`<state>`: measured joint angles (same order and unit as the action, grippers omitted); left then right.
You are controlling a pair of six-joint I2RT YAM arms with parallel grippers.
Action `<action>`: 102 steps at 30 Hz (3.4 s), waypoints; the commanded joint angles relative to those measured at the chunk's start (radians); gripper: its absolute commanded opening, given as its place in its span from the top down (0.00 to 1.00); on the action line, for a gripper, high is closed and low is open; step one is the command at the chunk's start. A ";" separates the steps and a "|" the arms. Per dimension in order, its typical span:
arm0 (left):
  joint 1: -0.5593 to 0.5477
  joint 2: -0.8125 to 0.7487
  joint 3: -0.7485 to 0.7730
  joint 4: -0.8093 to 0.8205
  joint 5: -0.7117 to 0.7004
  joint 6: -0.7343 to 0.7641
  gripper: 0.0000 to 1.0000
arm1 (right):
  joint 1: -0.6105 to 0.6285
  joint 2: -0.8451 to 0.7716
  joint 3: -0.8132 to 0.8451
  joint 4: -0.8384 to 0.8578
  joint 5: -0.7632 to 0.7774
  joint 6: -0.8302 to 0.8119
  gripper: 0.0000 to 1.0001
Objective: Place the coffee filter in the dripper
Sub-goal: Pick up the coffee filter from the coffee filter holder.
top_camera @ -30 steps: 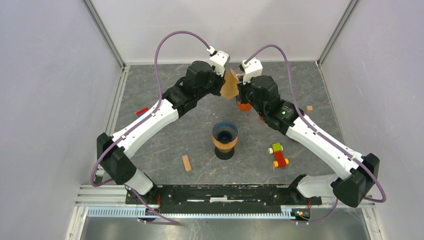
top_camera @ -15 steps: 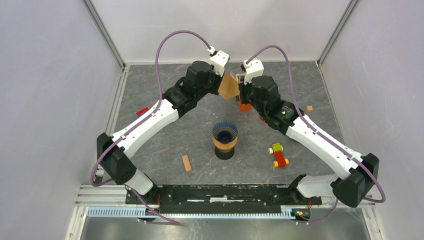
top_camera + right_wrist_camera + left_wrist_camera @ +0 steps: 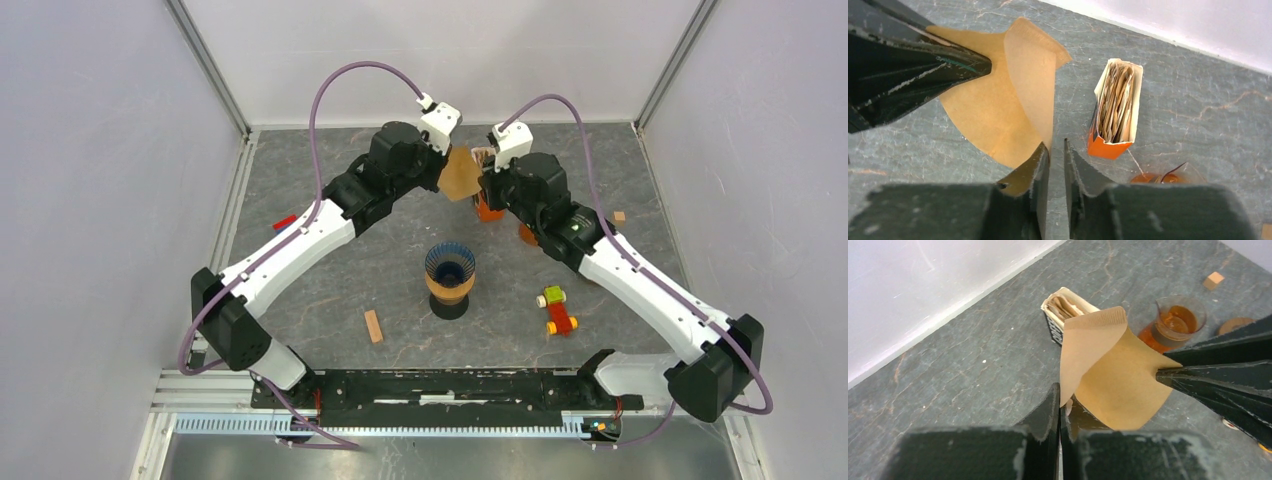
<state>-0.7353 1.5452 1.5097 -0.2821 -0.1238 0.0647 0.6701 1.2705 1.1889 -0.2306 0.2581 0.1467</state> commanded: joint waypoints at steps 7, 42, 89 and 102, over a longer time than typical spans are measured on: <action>0.001 -0.088 -0.016 -0.003 0.219 -0.007 0.98 | -0.023 -0.113 -0.015 0.076 -0.212 -0.201 0.50; -0.055 -0.135 -0.007 -0.122 0.373 0.280 0.97 | -0.062 -0.196 -0.014 0.022 -0.339 -0.412 0.42; -0.109 -0.155 0.011 -0.270 0.506 0.487 0.92 | -0.101 -0.240 -0.057 -0.064 -0.697 -0.569 0.34; -0.124 -0.159 -0.003 -0.310 0.543 0.528 0.92 | -0.101 -0.260 -0.073 -0.087 -0.704 -0.646 0.30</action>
<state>-0.8490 1.4040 1.4826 -0.5831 0.3805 0.5262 0.5732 1.0405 1.1263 -0.3260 -0.4438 -0.4618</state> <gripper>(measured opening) 0.078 0.699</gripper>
